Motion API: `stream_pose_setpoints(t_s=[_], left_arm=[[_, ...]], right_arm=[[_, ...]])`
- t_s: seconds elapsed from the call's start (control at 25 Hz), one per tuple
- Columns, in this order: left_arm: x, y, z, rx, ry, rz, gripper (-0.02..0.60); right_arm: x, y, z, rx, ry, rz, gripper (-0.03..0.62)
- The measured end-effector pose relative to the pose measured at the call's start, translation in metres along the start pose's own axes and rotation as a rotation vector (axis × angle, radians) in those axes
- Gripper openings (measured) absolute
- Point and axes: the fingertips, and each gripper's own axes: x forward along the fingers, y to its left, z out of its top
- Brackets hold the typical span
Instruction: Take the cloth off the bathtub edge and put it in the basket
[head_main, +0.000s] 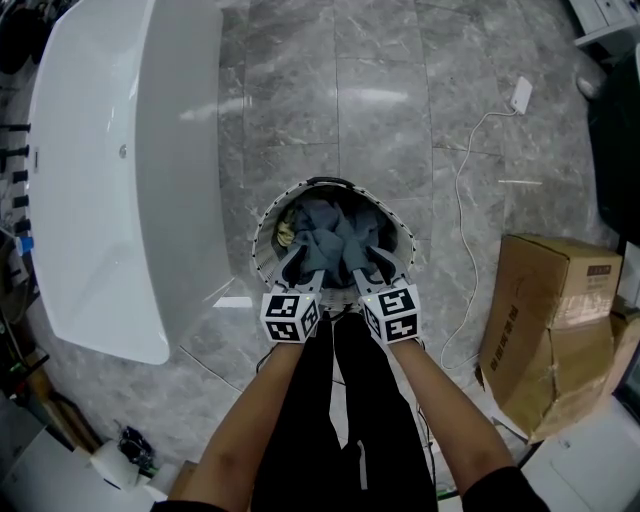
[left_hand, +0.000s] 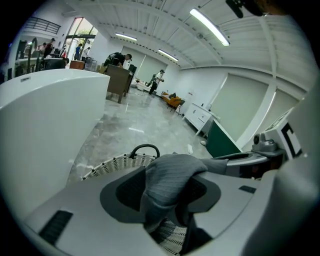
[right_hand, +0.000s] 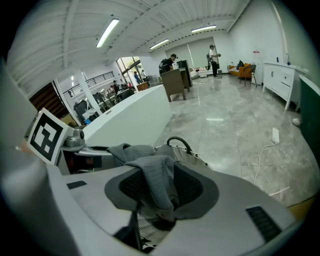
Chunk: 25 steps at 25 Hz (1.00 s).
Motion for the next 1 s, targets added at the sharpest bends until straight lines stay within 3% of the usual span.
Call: stream_pose_setpoints(t_s=[0.12,0.32,0.64,1.0], left_arm=[[-0.001,0.003,-0.007,-0.017,0.017,0.002,0.195],[-0.01,0.007,-0.019,-0.038,0.04,0.013,0.206],[-0.037,-0.001,-0.032,-0.054,0.056,0.024,0.206],[-0.063,-0.014,-0.031,-0.069,0.042,0.04,0.206]], right_arm=[[0.001,-0.003,-0.006,0.016,0.029,-0.022,0.167],[-0.003,-0.006,-0.016,0.02,0.066,-0.049,0.173],[-0.027,-0.005,-0.022,0.12,0.073,-0.099,0.173],[-0.05,0.026,-0.009,0.051,0.03,-0.074,0.173]])
